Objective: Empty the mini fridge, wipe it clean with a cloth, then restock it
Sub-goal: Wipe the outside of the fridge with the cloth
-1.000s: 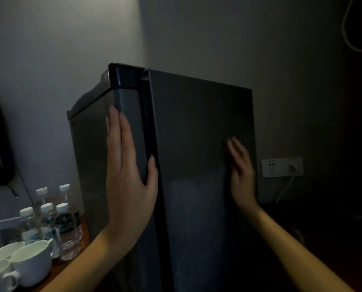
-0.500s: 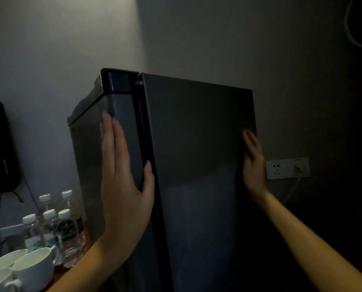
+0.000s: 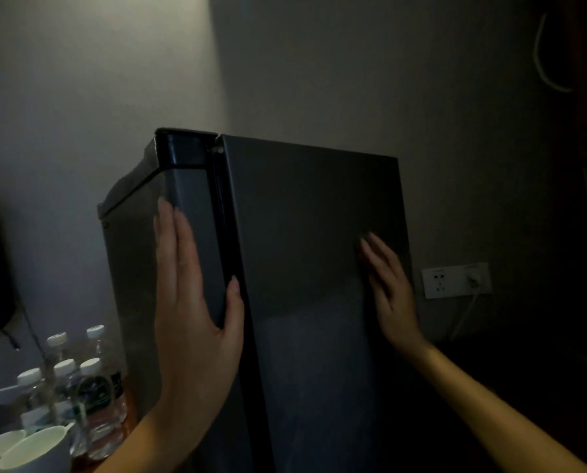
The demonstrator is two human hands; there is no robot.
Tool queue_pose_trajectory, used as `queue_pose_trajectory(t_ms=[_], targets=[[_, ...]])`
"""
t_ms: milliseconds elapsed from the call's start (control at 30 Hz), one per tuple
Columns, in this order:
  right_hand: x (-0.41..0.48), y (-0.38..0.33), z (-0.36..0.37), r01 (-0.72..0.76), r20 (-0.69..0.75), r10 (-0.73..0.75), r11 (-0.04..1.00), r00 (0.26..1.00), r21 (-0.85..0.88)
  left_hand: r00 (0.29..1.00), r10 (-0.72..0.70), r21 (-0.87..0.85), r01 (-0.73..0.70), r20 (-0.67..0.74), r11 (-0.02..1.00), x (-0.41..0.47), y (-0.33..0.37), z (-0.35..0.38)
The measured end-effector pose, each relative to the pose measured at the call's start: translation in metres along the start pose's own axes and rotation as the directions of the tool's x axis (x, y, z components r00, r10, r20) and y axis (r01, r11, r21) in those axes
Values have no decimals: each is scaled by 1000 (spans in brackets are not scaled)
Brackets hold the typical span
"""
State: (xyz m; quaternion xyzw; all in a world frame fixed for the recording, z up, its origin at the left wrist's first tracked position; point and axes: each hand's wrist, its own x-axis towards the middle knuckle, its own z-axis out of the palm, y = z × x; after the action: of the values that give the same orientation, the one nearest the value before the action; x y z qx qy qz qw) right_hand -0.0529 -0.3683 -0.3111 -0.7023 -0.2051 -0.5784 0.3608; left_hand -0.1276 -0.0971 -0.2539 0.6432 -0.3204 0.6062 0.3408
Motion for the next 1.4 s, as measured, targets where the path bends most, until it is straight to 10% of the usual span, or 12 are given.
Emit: queue_pose_trajectory(t_ms=[200,400,733,1033,1267,1400], targets=[[52,70,-33,-450,-171,481,873,860,189,1000,-1,-12,1,-7,1000,-1,-1,1],[74,63,-22,-501,-220,583,799,782,333,1000,-5,-22,5,-5,1000,-1,-3,1],[35,-80,58,-228,-375,263,964,889,137,1000,-8,0,8,-8,1000,-2,1,-1],[-10,-180,87,12,-121,17,972,992,234,1000,-21,-5,21,23,1000,-2,1,-3],[0,-132,62,231,-13,-234,950,972,209,1000,10,-5,-10,11,1000,-2,-1,-1],[32,-64,40,121,-164,-94,979,982,162,1000,25,-9,-25,10,1000,-1,-2,0]])
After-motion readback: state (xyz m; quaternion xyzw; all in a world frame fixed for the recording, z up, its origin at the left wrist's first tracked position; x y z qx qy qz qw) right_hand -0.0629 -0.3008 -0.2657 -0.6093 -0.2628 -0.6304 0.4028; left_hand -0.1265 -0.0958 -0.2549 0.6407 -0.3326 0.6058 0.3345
